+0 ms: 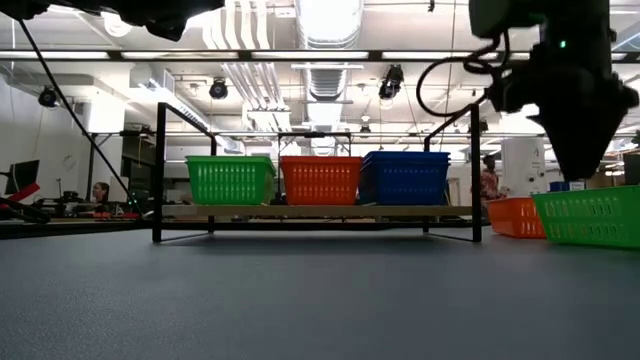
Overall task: Stack baskets on shelf by color
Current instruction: Stack the green basket on top of the green basket on the shelf
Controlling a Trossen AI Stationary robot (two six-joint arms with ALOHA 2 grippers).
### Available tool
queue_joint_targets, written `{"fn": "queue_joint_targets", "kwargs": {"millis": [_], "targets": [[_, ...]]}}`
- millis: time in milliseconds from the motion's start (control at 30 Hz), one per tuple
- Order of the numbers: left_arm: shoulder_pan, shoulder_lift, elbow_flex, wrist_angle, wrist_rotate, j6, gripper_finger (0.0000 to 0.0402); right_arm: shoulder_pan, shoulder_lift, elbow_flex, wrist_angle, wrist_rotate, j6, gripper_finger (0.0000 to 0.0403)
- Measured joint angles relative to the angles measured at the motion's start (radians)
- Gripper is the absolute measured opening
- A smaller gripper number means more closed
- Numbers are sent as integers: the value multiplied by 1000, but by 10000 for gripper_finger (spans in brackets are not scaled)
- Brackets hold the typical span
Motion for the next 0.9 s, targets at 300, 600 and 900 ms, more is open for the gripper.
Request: {"fn": "queue_joint_targets", "kwargs": {"millis": [300,600,900], "targets": [[0,0,0,-1,0,1,0,0,55,-35,98,10,-11,172],[0,0,-1,0,0,3,0,0,67,-45,157,10,-3,57],[0,0,3,1,0,1,0,5,57,55,168,-172,-226,14]]}}
